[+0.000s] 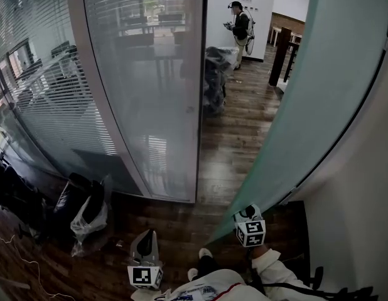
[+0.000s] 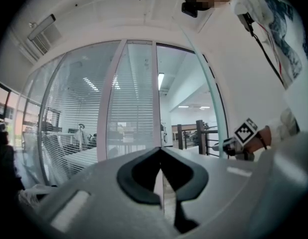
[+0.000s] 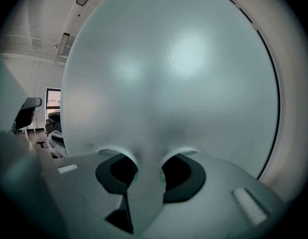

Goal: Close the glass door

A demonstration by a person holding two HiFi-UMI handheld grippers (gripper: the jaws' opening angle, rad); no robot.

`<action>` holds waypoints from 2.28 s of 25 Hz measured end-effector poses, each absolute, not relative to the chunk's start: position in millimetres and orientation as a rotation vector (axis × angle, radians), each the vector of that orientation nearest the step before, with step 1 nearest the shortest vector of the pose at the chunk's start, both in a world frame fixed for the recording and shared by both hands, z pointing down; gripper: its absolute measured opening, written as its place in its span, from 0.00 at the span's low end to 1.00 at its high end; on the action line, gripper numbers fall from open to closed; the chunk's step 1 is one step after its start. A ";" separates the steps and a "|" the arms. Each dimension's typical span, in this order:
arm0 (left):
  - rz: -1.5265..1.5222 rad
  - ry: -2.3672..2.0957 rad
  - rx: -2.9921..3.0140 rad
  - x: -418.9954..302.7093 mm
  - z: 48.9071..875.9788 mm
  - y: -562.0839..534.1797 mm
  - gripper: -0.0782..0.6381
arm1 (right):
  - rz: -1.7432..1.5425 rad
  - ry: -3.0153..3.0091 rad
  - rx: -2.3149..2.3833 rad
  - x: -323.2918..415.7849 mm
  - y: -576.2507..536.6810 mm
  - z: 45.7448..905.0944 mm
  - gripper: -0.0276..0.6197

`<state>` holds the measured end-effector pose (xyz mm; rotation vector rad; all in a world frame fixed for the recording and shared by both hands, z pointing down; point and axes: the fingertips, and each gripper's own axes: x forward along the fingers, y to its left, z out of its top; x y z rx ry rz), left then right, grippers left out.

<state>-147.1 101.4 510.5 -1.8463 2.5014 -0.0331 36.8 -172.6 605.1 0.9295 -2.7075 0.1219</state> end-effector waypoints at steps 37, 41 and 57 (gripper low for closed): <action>-0.156 2.532 -1.915 -215.8 516.1 -55.1 0.11 | 0.012 -2.804 1.140 -92.5 -246.3 580.1 0.24; -0.148 2.507 -1.889 -220.2 514.3 -70.8 0.11 | 0.008 -2.821 1.154 -101.8 -261.4 580.5 0.24; -0.135 2.416 -2.015 -261.1 525.1 -130.8 0.11 | 0.015 -2.811 1.204 -127.0 -309.4 573.7 0.23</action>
